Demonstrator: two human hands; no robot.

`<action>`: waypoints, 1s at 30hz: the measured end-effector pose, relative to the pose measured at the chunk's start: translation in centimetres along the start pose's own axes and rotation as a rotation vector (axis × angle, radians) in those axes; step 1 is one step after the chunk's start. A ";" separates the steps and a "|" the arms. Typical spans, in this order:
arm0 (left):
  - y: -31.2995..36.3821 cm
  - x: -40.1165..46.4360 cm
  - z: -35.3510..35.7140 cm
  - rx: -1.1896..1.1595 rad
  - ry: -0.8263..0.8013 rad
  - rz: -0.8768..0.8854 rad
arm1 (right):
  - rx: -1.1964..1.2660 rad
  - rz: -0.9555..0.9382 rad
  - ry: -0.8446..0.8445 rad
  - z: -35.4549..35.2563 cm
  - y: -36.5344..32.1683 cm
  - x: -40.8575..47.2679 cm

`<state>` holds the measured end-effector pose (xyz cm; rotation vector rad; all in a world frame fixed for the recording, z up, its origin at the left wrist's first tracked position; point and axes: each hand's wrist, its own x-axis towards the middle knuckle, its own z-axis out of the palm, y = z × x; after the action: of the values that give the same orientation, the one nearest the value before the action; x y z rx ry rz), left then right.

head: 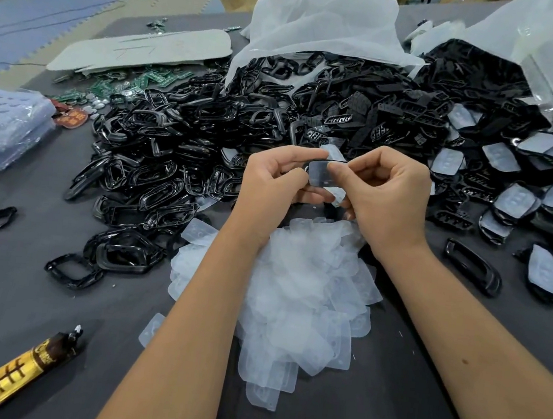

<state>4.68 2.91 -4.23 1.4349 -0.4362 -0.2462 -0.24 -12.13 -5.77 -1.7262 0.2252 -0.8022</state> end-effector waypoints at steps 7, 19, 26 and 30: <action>0.0 -0.1 0.1 0.063 0.028 0.036 | 0.003 0.008 -0.005 0.1 -0.4 -0.4; 0.1 0.0 0.1 0.040 0.052 0.025 | -0.093 -0.023 0.006 0.1 -0.5 -0.3; 0.1 0.0 0.2 0.012 0.057 0.000 | -0.131 -0.057 0.010 0.2 -0.6 -0.4; 0.1 -0.1 0.2 0.032 0.047 0.008 | -0.131 -0.065 0.010 0.2 -0.5 -0.3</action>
<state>4.55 2.81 -4.10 1.4674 -0.4096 -0.1992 -0.48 -11.63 -5.47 -1.8605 0.2333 -0.8598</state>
